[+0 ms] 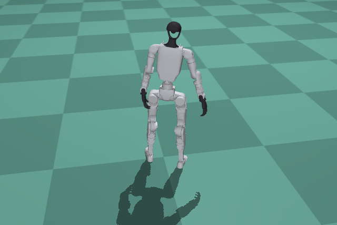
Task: In place motions
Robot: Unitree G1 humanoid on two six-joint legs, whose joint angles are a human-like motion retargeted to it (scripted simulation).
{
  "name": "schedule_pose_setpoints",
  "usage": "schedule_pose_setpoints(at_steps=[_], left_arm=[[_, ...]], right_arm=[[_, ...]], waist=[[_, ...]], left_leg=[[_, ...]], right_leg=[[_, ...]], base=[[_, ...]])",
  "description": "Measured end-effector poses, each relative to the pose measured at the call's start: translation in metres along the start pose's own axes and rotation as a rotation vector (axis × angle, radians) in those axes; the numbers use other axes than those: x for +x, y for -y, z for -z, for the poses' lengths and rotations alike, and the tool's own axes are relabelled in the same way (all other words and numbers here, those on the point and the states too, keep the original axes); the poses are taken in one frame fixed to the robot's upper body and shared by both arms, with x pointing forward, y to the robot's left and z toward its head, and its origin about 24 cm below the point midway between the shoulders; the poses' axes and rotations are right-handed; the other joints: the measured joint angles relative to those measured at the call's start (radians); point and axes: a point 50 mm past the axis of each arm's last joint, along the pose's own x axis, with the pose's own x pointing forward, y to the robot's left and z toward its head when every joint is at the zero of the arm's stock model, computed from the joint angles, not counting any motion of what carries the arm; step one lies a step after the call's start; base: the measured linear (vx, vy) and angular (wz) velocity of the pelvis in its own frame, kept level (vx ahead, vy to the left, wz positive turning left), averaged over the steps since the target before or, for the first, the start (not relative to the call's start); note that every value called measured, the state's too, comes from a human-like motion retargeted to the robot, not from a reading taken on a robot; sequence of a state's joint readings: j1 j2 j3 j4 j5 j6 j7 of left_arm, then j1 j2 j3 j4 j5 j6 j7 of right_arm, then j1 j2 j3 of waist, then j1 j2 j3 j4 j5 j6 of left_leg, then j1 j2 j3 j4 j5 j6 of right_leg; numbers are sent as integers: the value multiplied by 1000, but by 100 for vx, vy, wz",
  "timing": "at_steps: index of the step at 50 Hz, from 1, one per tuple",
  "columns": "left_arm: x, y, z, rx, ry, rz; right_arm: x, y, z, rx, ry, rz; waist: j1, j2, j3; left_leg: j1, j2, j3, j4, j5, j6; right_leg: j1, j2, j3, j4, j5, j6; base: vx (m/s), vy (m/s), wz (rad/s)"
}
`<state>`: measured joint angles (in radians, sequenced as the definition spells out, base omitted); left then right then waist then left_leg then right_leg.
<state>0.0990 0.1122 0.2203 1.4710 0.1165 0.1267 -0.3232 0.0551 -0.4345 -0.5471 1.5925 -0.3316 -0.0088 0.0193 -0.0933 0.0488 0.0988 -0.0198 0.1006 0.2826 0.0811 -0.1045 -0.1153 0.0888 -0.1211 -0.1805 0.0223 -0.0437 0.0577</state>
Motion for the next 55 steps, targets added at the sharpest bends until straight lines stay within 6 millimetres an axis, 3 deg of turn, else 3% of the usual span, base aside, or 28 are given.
schedule_pose_setpoints(at_steps=[10,15,21,25,28,30,34,40,44,47,50,55], left_arm=[[-7,-22,-6,84,-1,-68],[-19,-47,-18,145,35,-132],[-43,-89,-37,174,102,-288],[-59,-115,-32,93,103,-400],[-67,-130,-15,29,61,-458],[-71,-138,2,2,11,-486],[-81,-148,67,-69,-165,-546],[-96,-129,166,-159,-481,-567],[-106,-111,206,-357,-621,-644],[-110,-107,212,-603,-631,-717],[-116,-121,202,-726,-576,-781],[-141,-172,153,-671,-430,-974]], right_arm=[[0,7,6,13,-15,14],[-2,21,0,51,20,53],[-5,47,-19,126,114,129],[-12,71,-39,148,202,211],[-20,93,-62,138,283,290],[-27,106,-75,122,322,343],[-44,135,-102,55,383,464],[-79,167,-154,-1,509,600],[-106,186,-184,52,616,669],[-122,196,-198,103,674,691],[-134,204,-207,148,693,734],[-139,198,-220,252,686,721]], waist=[[-15,5,9],[-21,17,40],[4,41,167],[30,74,289],[58,110,389],[73,131,419],[106,180,421],[210,244,421],[269,344,421],[333,416,421],[447,469,421],[713,471,421]], left_leg=[[-23,-2,1,-3,10,6],[-71,-10,-24,1,31,12],[-137,-44,-83,9,72,22],[-189,-80,-134,10,107,31],[-218,-100,-151,1,132,44],[-259,-111,-160,0,148,50],[-391,-152,-189,-16,200,61],[-559,-213,-177,-60,268,65],[-655,-240,-190,-81,300,43],[-724,-261,-220,-87,312,37],[-796,-272,-229,-94,323,35],[-905,-267,-190,-118,332,26]], right_leg=[[-23,-6,5,-1,12,7],[-43,-20,-16,-9,25,19],[-60,-62,-71,-17,45,37],[-77,-100,-123,-23,66,54],[-100,-123,-137,-24,89,71],[-135,-136,-143,-24,104,79],[-251,-177,-181,-24,141,90],[-441,-246,-191,-21,194,100],[-525,-278,-236,-16,209,102],[-586,-291,-267,-12,221,93],[-666,-300,-256,-11,236,87],[-796,-304,-211,-36,265,97]], base=[[0,0,0],[-7,1,25],[-23,3,53],[-27,1,73],[-27,2,41],[-23,3,39],[-21,1,72],[-17,1,51],[-21,6,79],[-14,-2,72],[-16,-14,20],[-14,-35,-5]])
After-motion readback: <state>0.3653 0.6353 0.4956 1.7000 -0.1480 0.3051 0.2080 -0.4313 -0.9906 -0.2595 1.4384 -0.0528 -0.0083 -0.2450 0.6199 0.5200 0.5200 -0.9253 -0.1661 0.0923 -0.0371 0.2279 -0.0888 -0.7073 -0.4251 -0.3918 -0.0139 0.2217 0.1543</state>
